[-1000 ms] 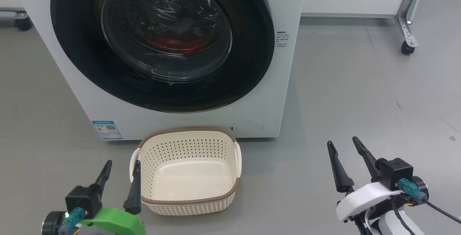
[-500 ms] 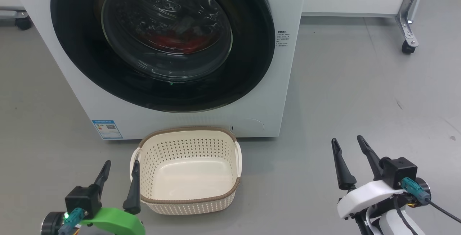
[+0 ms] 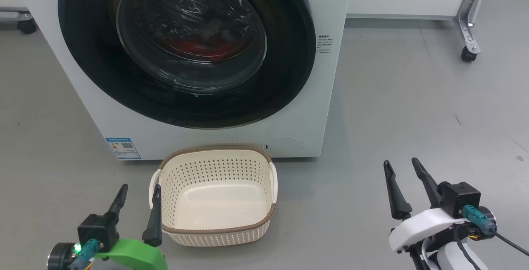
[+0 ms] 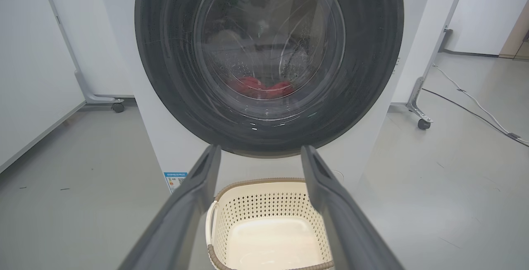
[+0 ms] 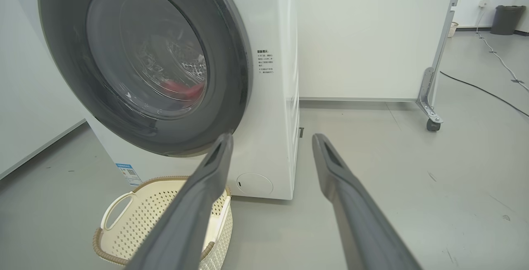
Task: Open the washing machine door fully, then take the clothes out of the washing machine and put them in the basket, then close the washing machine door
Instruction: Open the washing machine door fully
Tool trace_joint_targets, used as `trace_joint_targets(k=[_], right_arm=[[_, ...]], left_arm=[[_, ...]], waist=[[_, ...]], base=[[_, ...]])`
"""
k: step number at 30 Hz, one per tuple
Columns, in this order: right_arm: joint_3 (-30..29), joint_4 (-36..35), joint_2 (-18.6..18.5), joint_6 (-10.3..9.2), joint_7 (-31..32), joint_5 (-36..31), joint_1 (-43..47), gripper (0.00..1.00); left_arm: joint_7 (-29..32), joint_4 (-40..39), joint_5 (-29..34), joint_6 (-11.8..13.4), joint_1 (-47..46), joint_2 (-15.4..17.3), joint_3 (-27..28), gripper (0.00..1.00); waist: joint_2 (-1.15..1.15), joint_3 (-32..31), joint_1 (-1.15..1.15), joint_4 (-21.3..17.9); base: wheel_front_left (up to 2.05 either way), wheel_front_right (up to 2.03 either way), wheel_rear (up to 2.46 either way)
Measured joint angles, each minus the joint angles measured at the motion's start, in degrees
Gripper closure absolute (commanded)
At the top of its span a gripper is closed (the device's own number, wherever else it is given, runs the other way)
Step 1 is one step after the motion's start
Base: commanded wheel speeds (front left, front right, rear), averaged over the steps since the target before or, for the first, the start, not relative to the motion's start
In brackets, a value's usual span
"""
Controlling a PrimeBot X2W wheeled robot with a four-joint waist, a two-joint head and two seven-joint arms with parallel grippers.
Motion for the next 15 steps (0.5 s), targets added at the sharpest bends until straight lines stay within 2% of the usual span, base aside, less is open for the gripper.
trace_joint_targets(k=[1, 2, 9, 15], right_arm=[[-0.12, 0.07, 0.01, 0.00, 0.00, 0.00, 0.00, 0.71], [-0.23, 0.11, 0.01, 0.00, 0.00, 0.00, 0.00, 1.00], [-0.38, 0.37, 0.00, 0.23, 0.00, 0.00, -0.02, 1.00], [-2.13, 0.26, 2.47, 2.47, 0.00, 5.12, -0.16, 1.00]], left_arm=[[0.00, 0.00, 0.05, 0.05, 0.00, -0.02, 0.02, 0.00], [0.00, 0.00, 0.03, 0.09, 0.00, -0.04, 0.03, 0.00], [0.01, 0.01, 0.13, 0.29, 0.01, -0.20, 0.27, 0.00], [0.26, -0.42, 0.18, 0.30, 0.02, -0.32, 0.43, 0.00]], waist=[[0.00, 0.03, 0.00, 0.00], [0.00, 0.06, 0.00, 0.00], [0.00, 0.45, 0.00, 0.02], [0.00, 1.41, 0.00, 0.06]], base=[[0.00, 0.00, 0.00], [0.00, 0.00, 0.00], [0.00, 0.00, 0.00], [0.00, 0.00, 0.00]])
